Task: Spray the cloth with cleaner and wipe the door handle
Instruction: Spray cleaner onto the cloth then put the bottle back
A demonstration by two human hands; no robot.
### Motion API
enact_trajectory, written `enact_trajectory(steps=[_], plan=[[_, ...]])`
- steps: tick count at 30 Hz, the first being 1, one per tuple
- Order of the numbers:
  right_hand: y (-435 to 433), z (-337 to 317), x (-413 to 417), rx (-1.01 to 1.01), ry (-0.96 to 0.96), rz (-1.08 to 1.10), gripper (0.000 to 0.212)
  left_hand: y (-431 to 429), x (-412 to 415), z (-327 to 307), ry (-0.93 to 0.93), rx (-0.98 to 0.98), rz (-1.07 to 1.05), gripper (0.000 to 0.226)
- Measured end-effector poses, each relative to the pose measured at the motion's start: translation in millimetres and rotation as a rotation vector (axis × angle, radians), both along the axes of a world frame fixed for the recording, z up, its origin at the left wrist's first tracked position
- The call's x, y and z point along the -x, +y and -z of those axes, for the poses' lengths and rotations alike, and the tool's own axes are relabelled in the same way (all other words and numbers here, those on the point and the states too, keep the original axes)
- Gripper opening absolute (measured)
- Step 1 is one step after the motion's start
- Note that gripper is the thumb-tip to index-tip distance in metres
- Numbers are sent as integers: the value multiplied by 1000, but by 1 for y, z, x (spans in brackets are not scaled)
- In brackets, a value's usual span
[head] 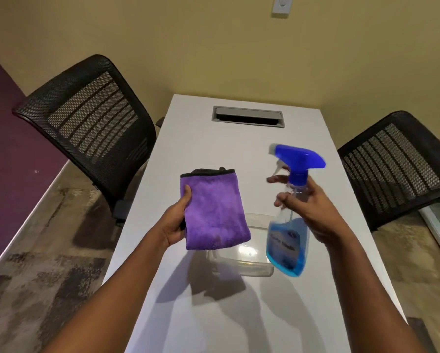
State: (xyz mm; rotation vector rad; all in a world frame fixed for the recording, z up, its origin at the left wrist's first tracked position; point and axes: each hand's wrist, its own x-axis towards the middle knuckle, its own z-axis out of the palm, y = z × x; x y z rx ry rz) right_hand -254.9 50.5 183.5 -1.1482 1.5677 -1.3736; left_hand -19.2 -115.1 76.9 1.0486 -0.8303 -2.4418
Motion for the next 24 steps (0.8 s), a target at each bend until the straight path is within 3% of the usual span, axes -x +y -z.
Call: enact_trajectory(steps=[3, 9, 13, 17, 24], plan=[[3, 0, -9, -163, -84, -156, 51, 1, 4, -3, 8, 5, 0, 66], [4, 8, -25, -392, -168, -261, 53, 6, 9, -3, 26, -1, 8, 63], [9, 5, -32, -423, -265, -332, 34, 9, 9, -1, 57, -11, 23, 61], [12, 7, -37, -444, -368, -371, 49, 12, 9, 3, 43, -11, 23, 60], [14, 15, -43, -496, -410, -381, 22, 15, 8, 5, 49, -12, 52, 63]])
